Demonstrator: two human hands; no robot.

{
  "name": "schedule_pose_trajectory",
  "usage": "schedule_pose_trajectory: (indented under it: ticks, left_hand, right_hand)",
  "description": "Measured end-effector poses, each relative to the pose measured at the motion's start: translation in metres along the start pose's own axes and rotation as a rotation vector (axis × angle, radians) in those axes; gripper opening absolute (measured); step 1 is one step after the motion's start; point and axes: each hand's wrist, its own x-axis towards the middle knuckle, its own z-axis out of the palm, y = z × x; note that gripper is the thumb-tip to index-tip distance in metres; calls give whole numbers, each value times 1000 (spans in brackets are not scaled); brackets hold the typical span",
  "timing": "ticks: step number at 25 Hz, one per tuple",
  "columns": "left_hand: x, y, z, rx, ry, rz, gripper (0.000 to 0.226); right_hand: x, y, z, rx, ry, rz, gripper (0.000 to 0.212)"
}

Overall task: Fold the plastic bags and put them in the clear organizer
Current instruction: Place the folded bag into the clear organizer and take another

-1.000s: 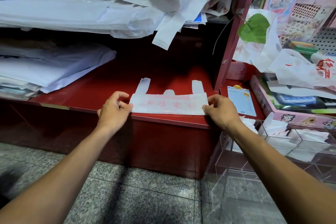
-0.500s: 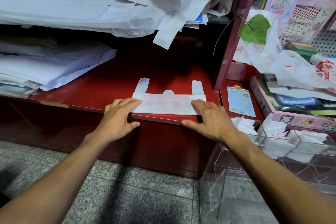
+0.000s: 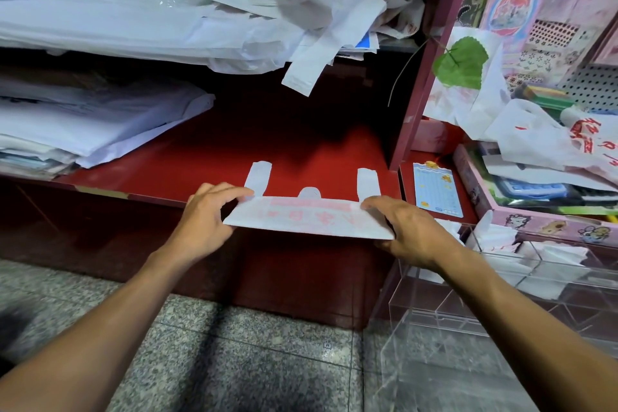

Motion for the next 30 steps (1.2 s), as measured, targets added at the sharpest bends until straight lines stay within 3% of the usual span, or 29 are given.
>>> schedule_pose_trajectory:
  ticks: [4,8,13,16,19,22,25,27,30]
  left_hand:
    - [0,-2,4,10,-4,16,48]
    - [2,4,-2,-194,70,-111,30]
    - [10,17,-2,-350,121,-247,22]
    - [17,19,3,-359,166,-355,12]
    - [22,21,8,-324,198,-425,12]
    - [19,24,9,-188,193,-308,17]
    - [11,25,6,-1,-40,-113,51]
    - [8,23,8,108,-163,-39,64]
    - [7,16,8,117,-60,10,52]
  right_hand:
    - [-2,5,-3,67,40,13,55]
    - [4,5,-1,37,184,7,7]
    - [14,-2,-7,338,330,277,19]
    - [24,-8,-2,406,385,425,42]
    - [32,-5,0,461,409,516,31]
    - [35,-6,2,407,410,559,16]
    - [31,-7,3,200,464,456,31]
    - [26,-7,1,-7,357,277,42]
    - [15,-10,-3,-153,8,125,66]
